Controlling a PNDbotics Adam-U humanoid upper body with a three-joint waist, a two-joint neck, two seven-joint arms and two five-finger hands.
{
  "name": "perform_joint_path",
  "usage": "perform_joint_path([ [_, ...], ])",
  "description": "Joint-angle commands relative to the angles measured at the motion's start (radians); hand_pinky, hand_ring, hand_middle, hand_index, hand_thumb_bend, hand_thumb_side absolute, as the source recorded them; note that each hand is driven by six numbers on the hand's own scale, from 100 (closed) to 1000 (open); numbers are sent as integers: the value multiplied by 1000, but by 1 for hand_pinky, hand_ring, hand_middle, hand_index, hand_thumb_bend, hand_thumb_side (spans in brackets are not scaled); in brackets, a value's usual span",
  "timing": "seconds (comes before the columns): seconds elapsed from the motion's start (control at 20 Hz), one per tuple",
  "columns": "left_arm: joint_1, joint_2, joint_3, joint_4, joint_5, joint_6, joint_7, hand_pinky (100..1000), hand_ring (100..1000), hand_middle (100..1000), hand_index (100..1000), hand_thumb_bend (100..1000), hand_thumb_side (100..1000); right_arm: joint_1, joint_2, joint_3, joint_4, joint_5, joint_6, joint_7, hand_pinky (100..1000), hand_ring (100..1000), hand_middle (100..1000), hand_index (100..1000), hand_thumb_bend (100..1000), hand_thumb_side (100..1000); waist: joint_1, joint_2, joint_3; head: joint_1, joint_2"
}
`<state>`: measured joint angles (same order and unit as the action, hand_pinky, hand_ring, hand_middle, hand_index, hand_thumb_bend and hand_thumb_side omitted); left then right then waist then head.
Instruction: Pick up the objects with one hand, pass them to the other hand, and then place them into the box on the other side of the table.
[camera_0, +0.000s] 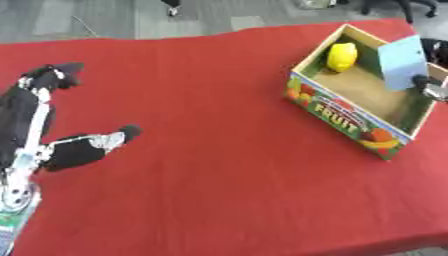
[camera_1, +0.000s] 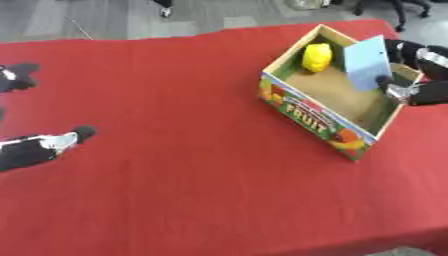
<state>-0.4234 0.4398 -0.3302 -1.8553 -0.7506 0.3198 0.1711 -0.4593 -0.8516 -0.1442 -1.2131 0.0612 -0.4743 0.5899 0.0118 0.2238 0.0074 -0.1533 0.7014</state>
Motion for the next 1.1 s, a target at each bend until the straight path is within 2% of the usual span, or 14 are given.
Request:
perform_joint_path([
  [0.05, -15, 11, 11, -14, -7, -1, 1, 742, 678, 618, 844, 833, 551, -19, -52, 0, -7, 29, -19, -16, 1000, 1000, 1000, 1000, 100, 302, -3, -12, 1, -5, -2],
  [0.15, -15, 11, 10, -13, -7, -1, 1, 742, 677, 617, 843, 836, 551, -21, -52, 3, -3, 32, -36, -12, 1000, 1000, 1000, 1000, 100, 228, -3, -12, 1, -5, -3],
  [0.2, -15, 11, 10, -13, -8, -1, 1, 742, 677, 617, 843, 836, 552, -22, -53, 5, -4, 35, -51, -7, 1000, 1000, 1000, 1000, 119, 100, -3, -11, 2, -5, -3],
  [0.25, -15, 11, 10, -12, -8, -1, 1, 742, 677, 616, 843, 836, 552, -23, -55, 7, -5, 41, -71, 0, 1000, 1000, 1000, 1000, 129, 100, -3, -11, 2, -5, -2],
  [0.35, -14, 11, 11, -12, -8, -2, 2, 742, 677, 616, 843, 837, 555, -25, -60, 7, -7, 59, -112, 6, 1000, 1000, 1000, 1000, 183, 200, -3, -10, 2, -5, -2],
  [0.4, -14, 11, 11, -12, -8, -2, 2, 742, 677, 617, 843, 839, 554, -26, -64, 6, -6, 73, -134, 2, 1000, 1000, 1000, 1000, 241, 246, -3, -10, 2, -5, -2],
  [0.55, -13, 12, 12, -12, -9, -1, 3, 742, 677, 616, 843, 842, 555, -33, -83, 3, -5, 149, -187, -41, 1000, 1000, 1000, 1000, 393, 291, -2, -8, 2, -7, -3],
  [0.65, -13, 13, 12, -12, -9, -1, 4, 742, 678, 616, 843, 841, 559, -36, -91, 8, 1, 211, -211, -84, 1000, 1000, 1000, 1000, 418, 226, -1, -6, 3, -7, -3],
  [0.75, -13, 12, 12, -12, -9, -1, 4, 742, 677, 615, 843, 839, 561, -40, -93, 13, 14, 255, -221, -118, 1000, 1000, 1000, 1000, 407, 100, -1, -4, 4, -8, -3],
  [0.8, -13, 12, 13, -12, -9, -1, 5, 742, 677, 615, 843, 839, 561, -41, -94, 15, 20, 272, -222, -131, 1000, 1000, 1000, 1000, 407, 100, -1, -3, 4, -9, -3],
  [0.85, -13, 12, 13, -12, -8, -1, 5, 743, 678, 616, 843, 841, 562, -42, -95, 14, 26, 284, -216, -147, 1000, 1000, 1000, 1000, 426, 348, -1, -2, 4, -9, -3],
  [0.9, -12, 12, 13, -11, -8, -1, 6, 743, 678, 616, 843, 841, 562, -43, -95, 15, 30, 294, -210, -162, 1000, 1000, 1000, 1000, 426, 348, -1, -1, 4, -10, -3],
  [0.95, -12, 12, 13, -11, -9, -2, 6, 743, 677, 615, 843, 839, 563, -44, -95, 16, 33, 303, -202, -176, 1000, 1000, 1000, 1000, 326, 474, -1, -1, 4, -10, -3],
  [1.1, -13, 11, 13, -12, -8, -3, 7, 743, 677, 615, 843, 838, 561, -45, -94, 22, 33, 314, -188, -201, 1000, 1000, 1000, 1000, 318, 454, -1, 0, 5, -11, -3],
])
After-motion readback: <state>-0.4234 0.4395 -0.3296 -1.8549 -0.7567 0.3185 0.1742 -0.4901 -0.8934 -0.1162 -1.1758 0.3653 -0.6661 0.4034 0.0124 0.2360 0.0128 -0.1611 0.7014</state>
